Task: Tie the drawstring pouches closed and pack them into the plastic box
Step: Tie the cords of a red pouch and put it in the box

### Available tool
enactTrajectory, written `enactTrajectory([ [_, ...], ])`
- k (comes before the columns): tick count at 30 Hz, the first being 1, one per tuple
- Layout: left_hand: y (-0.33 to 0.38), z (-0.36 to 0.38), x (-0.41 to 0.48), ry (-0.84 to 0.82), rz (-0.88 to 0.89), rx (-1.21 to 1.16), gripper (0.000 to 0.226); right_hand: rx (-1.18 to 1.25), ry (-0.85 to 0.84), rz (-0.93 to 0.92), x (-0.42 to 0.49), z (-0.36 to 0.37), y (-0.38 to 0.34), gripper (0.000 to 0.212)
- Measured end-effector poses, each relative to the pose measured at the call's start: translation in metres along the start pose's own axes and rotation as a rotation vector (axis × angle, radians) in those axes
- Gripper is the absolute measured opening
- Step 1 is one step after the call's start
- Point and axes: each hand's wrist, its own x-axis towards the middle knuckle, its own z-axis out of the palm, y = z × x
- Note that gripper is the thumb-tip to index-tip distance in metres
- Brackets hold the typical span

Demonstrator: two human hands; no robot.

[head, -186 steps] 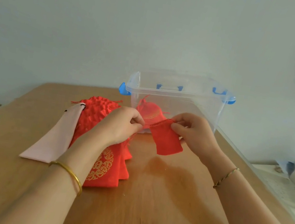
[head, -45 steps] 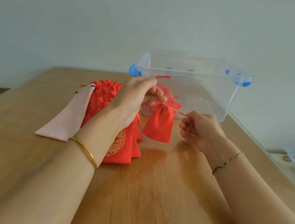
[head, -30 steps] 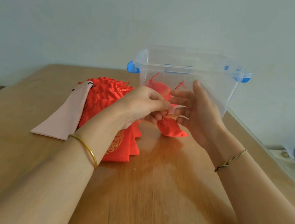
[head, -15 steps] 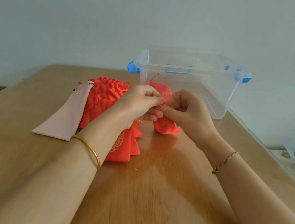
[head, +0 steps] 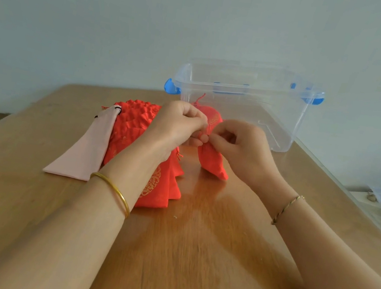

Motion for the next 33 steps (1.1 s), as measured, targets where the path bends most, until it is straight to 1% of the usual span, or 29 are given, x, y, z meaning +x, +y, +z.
enactTrajectory([
  [3, 0.005, 0.004, -0.001, 0.041, 0.018, -0.009, 0.012, 0.291, -0.022, 0.22, 0.001, -0.001, 0.001, 0.01],
  [5, 0.006, 0.008, -0.001, 0.055, 0.028, 0.035, 0.018, 0.432, -0.027, 0.322, 0.001, -0.001, 0.003, 0.013],
  [7, 0.007, 0.011, -0.002, 0.068, 0.064, 0.12, 0.022, 0.512, -0.021, 0.382, 0.0, 0.001, 0.004, 0.015],
  [10, 0.007, 0.008, 0.0, 0.146, 0.215, 0.395, 0.023, 0.572, 0.001, 0.451, -0.001, 0.002, 0.004, 0.017],
  [12, 0.009, 0.001, 0.001, 0.197, 0.267, 0.436, 0.021, 0.641, 0.012, 0.505, -0.001, 0.002, 0.004, 0.017],
  [13, 0.01, -0.001, 0.002, 0.185, 0.26, 0.415, 0.02, 0.674, 0.013, 0.526, -0.001, 0.001, 0.004, 0.016],
  [15, 0.01, -0.003, 0.0, 0.108, 0.263, 0.411, 0.019, 0.71, 0.008, 0.546, -0.001, 0.0, 0.005, 0.016],
  [17, 0.008, 0.001, -0.003, 0.03, 0.292, 0.474, 0.018, 0.716, 0.007, 0.541, -0.001, 0.0, 0.004, 0.018],
  [18, 0.005, 0.003, -0.002, 0.021, 0.317, 0.502, 0.016, 0.72, 0.008, 0.539, -0.001, 0.0, 0.004, 0.019],
  [22, 0.001, 0.004, 0.0, 0.043, 0.353, 0.534, 0.011, 0.783, -0.008, 0.554, -0.001, -0.001, 0.005, 0.022],
  [26, -0.002, 0.004, 0.003, 0.08, 0.38, 0.631, 0.012, 0.96, -0.07, 0.582, 0.0, 0.0, 0.005, 0.022],
  [28, -0.003, 0.002, 0.005, 0.077, 0.38, 0.642, 0.013, 1.018, -0.1, 0.581, 0.0, -0.001, 0.005, 0.021],
  [30, -0.003, 0.002, 0.006, 0.062, 0.384, 0.637, 0.012, 1.041, -0.128, 0.568, 0.001, -0.003, 0.006, 0.019],
  [33, -0.002, 0.0, 0.006, 0.045, 0.415, 0.657, 0.005, 1.031, -0.159, 0.539, 0.002, -0.005, 0.005, 0.019],
])
